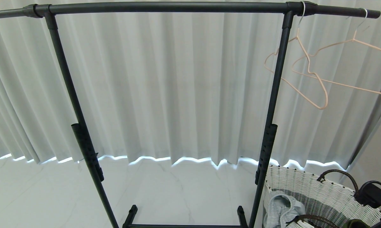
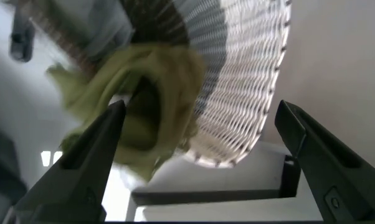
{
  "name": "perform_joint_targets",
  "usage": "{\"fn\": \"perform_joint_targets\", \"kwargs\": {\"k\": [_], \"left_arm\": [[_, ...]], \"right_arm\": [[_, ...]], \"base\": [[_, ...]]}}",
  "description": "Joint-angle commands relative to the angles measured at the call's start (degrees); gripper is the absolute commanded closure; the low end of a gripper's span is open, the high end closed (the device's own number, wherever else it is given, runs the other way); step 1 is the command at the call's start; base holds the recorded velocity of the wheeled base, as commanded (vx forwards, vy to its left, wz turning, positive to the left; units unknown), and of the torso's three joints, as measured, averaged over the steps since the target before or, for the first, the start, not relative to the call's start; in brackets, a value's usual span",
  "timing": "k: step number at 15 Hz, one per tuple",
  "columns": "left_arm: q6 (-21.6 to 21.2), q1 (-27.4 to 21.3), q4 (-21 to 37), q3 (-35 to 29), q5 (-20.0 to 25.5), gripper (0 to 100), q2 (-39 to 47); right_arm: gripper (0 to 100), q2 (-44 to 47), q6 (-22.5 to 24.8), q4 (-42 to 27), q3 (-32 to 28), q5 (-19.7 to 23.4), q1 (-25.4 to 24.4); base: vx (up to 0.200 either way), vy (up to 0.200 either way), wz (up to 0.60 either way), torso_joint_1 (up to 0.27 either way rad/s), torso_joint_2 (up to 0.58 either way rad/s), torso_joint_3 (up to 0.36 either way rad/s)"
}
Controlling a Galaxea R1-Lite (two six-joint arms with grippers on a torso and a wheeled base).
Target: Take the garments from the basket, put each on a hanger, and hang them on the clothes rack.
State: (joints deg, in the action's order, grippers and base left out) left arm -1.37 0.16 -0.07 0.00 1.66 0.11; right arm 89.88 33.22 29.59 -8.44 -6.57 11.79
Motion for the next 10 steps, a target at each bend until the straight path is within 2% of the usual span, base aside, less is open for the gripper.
{"fn": "perform_joint_targets", "kwargs": {"k": [1, 4, 6, 10], "left_arm": [[-0.13, 0.02, -0.01, 0.00, 0.01, 0, 0.07], [-0.13, 0.02, -0.01, 0.00, 0.01, 0, -0.02], [-0.13, 0.02, -0.01, 0.00, 0.01, 0, 0.07], [-0.22, 0.02, -0.01, 0.00, 0.10, 0, 0.07]], "right_arm": [[0, 6.10, 0.44, 2.05, -1.32, -0.64, 0.08], [0, 10.49, 1.41, 7.24, -1.32, -2.31, 0.60], [0, 11.37, 2.64, 7.50, -1.23, -3.54, 1.40], [0, 12.78, 2.90, 9.70, -1.32, -3.36, 2.36]], "base": [[0.000, 0.000, 0.00, 0.000, 0.00, 0.000], [0.000, 0.000, 0.00, 0.000, 0.00, 0.000], [0.000, 0.000, 0.00, 0.000, 0.00, 0.000], [0.000, 0.000, 0.00, 0.000, 0.00, 0.000]]}}
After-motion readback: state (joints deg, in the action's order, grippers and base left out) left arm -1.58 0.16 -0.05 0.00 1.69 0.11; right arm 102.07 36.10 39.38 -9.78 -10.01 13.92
